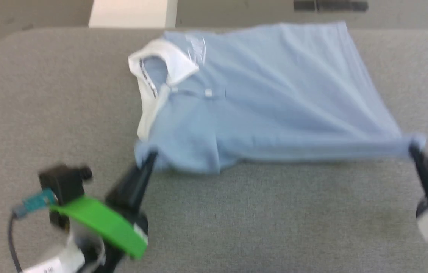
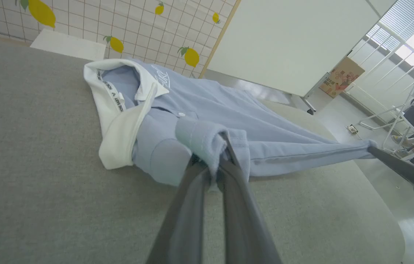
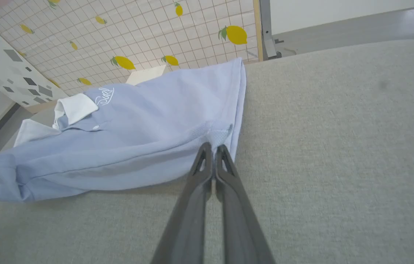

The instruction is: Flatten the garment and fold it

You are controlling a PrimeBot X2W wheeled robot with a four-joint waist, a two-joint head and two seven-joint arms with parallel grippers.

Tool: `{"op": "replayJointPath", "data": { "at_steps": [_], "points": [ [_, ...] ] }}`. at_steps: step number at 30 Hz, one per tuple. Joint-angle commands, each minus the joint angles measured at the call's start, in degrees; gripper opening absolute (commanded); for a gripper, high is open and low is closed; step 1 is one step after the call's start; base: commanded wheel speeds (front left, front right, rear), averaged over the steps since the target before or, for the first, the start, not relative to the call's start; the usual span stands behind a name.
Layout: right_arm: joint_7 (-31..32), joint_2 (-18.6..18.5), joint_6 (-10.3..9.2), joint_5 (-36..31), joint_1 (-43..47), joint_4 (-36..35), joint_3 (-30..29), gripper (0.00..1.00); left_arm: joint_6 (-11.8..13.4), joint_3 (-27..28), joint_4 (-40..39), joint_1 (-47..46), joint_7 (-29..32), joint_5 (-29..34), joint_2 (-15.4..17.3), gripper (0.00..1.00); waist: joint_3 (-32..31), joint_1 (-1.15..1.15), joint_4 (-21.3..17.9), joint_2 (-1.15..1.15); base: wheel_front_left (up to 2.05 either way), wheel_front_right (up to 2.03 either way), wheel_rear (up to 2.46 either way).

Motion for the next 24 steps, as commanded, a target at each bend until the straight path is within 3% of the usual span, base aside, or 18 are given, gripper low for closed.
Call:
{"op": "replayJointPath", "data": {
  "at_steps": [1, 10, 24],
  "points": [
    [1.4, 0.2, -0.09, 0.6, 2.7, -0.4, -0.5, 0.00, 0.6, -0.6, -0.1, 2.8, 1.2, -1.3, 1.1, 0.00, -3.9, 0.01, -0.1, 0.00, 0.00, 0.00, 0.00],
    [11.3, -1.0, -0.09, 4.9, 18.5, -1.6, -0.5, 0.00, 2.5, -2.8, -0.4, 16.3, 5.9, -9.1, 3.4, 0.00, -10.3, 0.01, -0.2, 0.00, 0.00, 0.00, 0.00],
    [21.3, 4.4, -0.09, 6.9, 29.8, -8.8, -6.6, 0.00, 4.8, -0.9, -8.9, 31.0, 7.3, -15.9, 9.7, 0.00, -16.6, 0.01, -0.2, 0.00, 0.00, 0.00, 0.00]
  ]
}}
